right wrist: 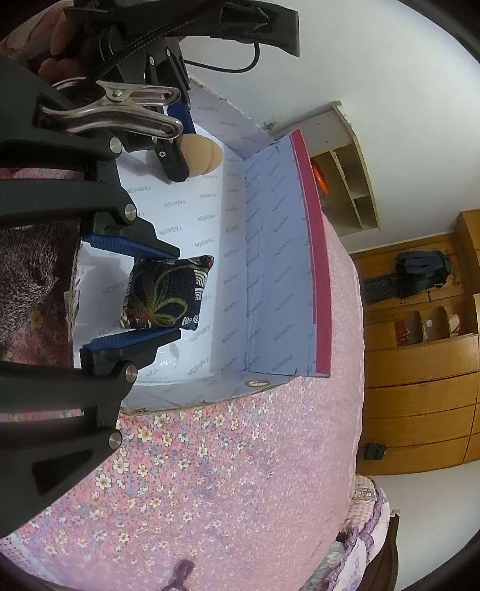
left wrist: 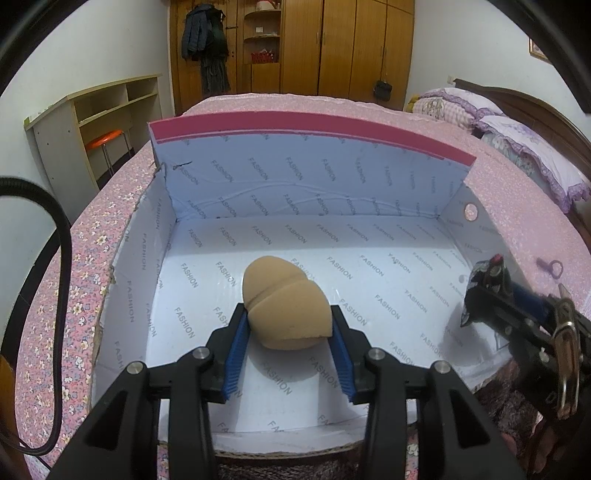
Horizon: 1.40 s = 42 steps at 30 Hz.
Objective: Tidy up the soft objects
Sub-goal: 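Open the left tool to drop the sponge while the right tool releases the pouch, then move both open tools back out of the box toward the grey knit socks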
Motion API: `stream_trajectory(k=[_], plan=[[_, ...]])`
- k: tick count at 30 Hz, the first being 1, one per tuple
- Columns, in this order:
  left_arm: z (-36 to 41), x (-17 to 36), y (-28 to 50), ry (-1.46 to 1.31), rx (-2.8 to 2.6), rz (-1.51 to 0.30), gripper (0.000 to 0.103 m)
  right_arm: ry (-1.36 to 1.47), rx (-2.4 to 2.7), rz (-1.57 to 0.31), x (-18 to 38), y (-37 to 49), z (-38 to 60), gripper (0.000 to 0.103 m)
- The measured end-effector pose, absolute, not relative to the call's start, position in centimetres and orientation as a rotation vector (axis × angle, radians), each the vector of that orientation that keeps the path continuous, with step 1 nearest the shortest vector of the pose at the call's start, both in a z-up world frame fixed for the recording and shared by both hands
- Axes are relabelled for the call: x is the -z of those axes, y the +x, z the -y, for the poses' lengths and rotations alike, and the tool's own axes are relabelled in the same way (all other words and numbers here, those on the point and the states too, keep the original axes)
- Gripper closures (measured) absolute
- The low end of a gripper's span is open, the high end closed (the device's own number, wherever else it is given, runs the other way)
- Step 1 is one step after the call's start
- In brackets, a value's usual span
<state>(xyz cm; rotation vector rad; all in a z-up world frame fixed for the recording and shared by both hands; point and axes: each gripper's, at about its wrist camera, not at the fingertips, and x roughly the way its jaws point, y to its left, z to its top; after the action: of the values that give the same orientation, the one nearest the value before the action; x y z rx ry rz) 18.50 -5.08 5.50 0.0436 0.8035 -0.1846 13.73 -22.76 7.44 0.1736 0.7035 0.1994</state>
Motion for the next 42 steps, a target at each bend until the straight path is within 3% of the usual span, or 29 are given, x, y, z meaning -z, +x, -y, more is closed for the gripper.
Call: stream_trajectory(k=[12, 16, 20, 25, 42], plan=[[4.8, -5.7, 18.3, 0.045, 0.183, -0.801, 0.058, 0.201, -0.227, -0.673, -7.5, 13.6, 22.9, 0.067], [4.8, -5.8, 18.3, 0.049, 0.17, -0.8, 0.049, 0.192, -0.222, -0.674, -7.5, 13.6, 22.7, 0.065], [4.3, -6.1, 18.0, 0.046, 0.16, -0.79, 0.044, 0.186, -0.216, -0.667, -7.7, 13.6, 22.5, 0.053], [4.4, -7.0, 17.4, 0.05, 0.168, -0.767, 0.037, 0.193, -0.216, -0.665, -7.9, 13.5, 22.7, 0.051], [2.7, -9.4, 13.2, 0.054, 0.176, -0.747, 0.037, 0.196, -0.24, -0.642, -10.3, 11.0, 22.1, 0.051]])
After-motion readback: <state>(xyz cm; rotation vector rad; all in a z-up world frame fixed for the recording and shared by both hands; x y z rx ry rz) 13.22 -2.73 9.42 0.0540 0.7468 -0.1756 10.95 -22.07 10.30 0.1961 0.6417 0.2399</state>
